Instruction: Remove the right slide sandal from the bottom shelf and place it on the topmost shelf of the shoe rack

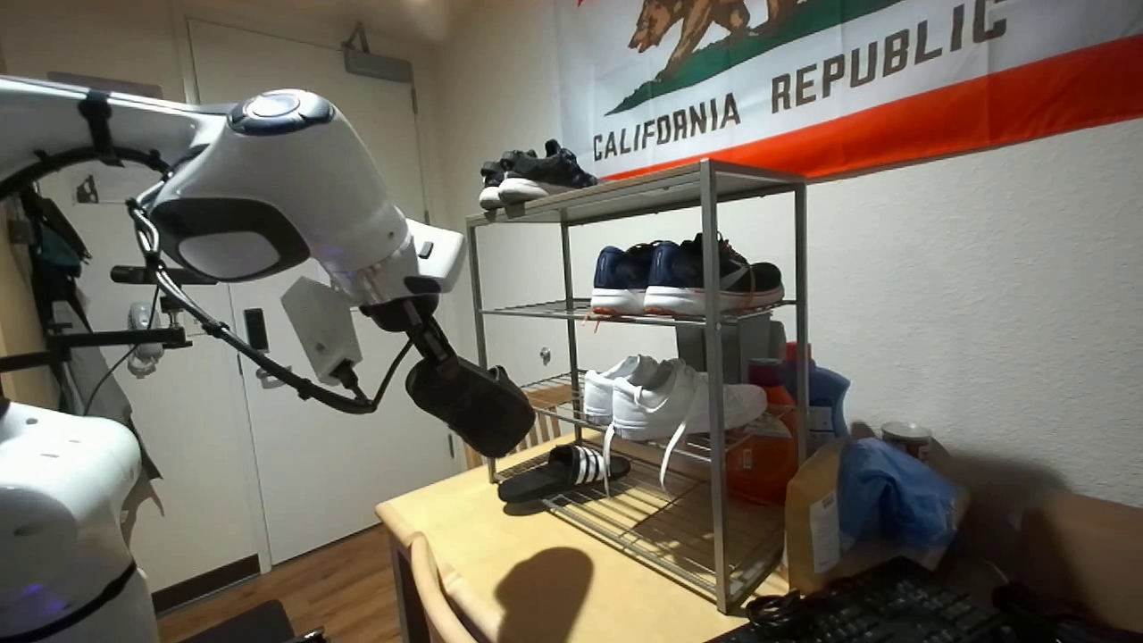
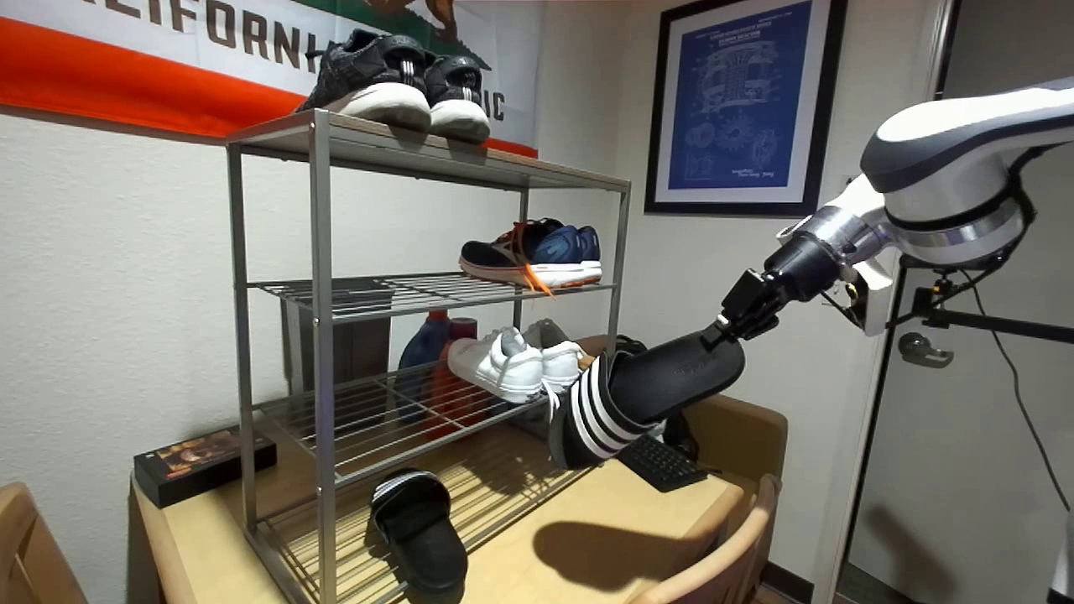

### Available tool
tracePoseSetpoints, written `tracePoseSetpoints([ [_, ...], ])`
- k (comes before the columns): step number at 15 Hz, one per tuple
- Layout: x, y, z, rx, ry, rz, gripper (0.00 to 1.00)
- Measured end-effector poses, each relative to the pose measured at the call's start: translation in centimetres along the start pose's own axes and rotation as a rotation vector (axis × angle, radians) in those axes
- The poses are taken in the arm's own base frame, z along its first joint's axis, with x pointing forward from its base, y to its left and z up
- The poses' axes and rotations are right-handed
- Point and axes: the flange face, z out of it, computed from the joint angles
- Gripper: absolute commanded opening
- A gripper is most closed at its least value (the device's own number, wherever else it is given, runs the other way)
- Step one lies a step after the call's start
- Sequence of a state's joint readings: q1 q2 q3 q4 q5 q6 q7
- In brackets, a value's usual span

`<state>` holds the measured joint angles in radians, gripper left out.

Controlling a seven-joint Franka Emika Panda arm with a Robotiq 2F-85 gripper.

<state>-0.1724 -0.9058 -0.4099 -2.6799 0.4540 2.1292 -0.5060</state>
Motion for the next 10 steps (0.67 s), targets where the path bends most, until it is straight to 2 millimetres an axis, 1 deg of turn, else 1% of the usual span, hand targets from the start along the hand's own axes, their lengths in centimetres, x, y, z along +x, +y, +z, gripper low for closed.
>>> tracePoseSetpoints([
  [2,0.5,-0.7,-0.4,0.042,0.014,-0.023,0.07],
  [4,1.0,-1.4,-0.3,0.074,0.016,-0.043,0.07],
  [10,1.5,-3.4,-0.3,0.149,0.027,-0.079,0.07],
])
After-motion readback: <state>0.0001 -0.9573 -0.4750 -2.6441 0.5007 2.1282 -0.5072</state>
